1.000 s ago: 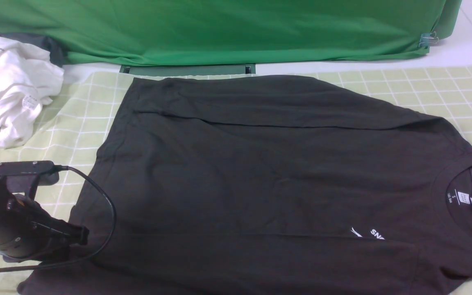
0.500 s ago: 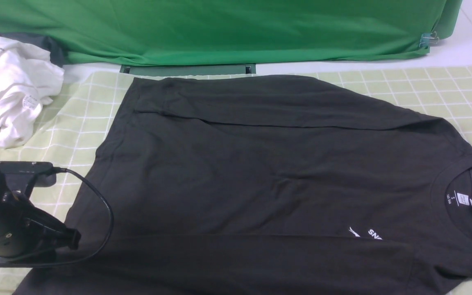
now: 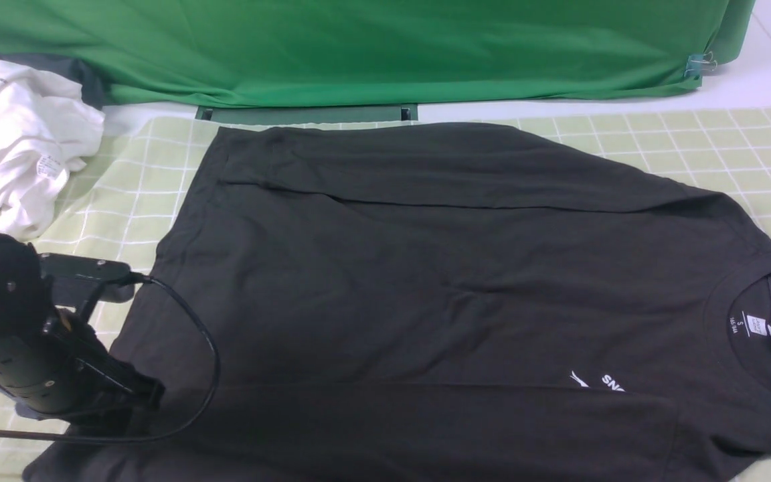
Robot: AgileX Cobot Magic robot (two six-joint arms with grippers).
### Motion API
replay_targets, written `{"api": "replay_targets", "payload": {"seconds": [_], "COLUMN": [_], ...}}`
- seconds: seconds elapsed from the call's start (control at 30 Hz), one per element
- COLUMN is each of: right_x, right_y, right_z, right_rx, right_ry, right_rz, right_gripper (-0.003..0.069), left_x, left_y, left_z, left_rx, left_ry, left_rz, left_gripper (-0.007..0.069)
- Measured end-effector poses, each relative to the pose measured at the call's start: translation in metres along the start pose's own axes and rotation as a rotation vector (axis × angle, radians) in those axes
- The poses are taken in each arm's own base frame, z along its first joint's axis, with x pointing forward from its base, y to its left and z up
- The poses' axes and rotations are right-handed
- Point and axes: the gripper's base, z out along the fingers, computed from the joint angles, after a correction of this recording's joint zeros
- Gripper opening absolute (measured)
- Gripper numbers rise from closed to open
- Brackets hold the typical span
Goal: Fold a long-sleeved shirt over a green coffee tablecloth.
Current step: 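Fold the left side of the black T-shirt inward over its body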
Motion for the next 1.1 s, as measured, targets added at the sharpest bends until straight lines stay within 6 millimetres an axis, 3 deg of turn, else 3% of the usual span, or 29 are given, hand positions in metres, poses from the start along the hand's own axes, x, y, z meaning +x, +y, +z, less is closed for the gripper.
{"api": "replay_targets", "payload": {"seconds": [0.03, 0.2, 0.4, 0.5, 0.7, 0.87, 1.1], "right_x": [0.0, 0.0, 0.0, 0.0, 0.0, -0.002, -0.004], "right_y": [0.0, 0.0, 0.0, 0.0, 0.0, 0.0, 0.001], "right_z": [0.0, 0.0, 0.0, 0.0, 0.0, 0.0, 0.001], "right_rx": [0.0, 0.0, 0.0, 0.0, 0.0, -0.004, -0.007], "right_ry": [0.0, 0.0, 0.0, 0.0, -0.003, -0.023, -0.042], "right_rz": [0.0, -0.006, -0.016, -0.018, -0.019, -0.019, -0.019], "right_gripper": [0.0072, 0.0078, 0.0082, 0.0082, 0.0087, 0.0092, 0.0093], "left_x": [0.0, 0.0, 0.004, 0.006, 0.003, -0.017, -0.044], "left_y": [0.0, -0.001, -0.001, 0.0, 0.001, -0.003, -0.009], "left_z": [0.0, 0.0, -0.005, -0.019, -0.067, -0.113, -0.131], "left_rx": [0.0, 0.0, -0.003, -0.01, -0.034, 0.016, 0.101], "left_ry": [0.0, 0.005, 0.037, -0.018, -0.227, -0.465, -0.552], "left_rz": [0.0, 0.007, 0.015, 0.019, 0.077, 0.071, 0.107], "left_gripper": [0.0225, 0.0057, 0.0021, 0.0021, 0.0021, 0.0021, 0.002]}}
